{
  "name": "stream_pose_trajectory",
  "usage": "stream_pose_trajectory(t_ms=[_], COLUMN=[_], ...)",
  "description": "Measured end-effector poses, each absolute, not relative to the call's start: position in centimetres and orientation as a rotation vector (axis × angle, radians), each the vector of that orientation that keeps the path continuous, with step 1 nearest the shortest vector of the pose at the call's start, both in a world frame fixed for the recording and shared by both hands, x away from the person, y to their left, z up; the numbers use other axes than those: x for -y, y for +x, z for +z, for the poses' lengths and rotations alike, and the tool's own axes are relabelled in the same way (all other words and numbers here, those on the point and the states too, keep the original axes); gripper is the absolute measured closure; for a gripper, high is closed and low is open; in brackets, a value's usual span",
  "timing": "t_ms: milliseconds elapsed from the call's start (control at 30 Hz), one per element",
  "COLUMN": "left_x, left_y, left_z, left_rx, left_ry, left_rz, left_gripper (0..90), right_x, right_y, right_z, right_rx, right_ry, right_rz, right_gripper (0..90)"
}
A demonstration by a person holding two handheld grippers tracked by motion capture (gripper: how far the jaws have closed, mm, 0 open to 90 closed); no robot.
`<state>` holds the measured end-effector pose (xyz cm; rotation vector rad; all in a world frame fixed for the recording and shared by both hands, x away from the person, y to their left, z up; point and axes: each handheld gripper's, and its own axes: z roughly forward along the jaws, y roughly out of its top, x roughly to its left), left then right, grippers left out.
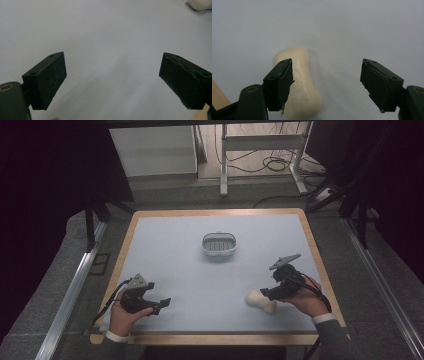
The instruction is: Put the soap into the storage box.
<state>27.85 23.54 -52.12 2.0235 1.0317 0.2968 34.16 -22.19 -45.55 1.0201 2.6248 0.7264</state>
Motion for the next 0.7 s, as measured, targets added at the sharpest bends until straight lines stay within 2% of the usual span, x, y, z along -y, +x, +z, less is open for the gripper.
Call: stream_pose_trajectory(t_ms=[700], left_x=[-23.5], left_y=[27.8], left_z=[-52.1], left_rx=[-1.029], left_ry=[2.023], left_rz=[0.298], left_gripper=[7.9], right_x=[19.4], right_y=[33.3], right_z=[-47.9], right_rx=[-2.821], right_ry=[0.912], right_rz=[0.522], right_gripper=[37.3])
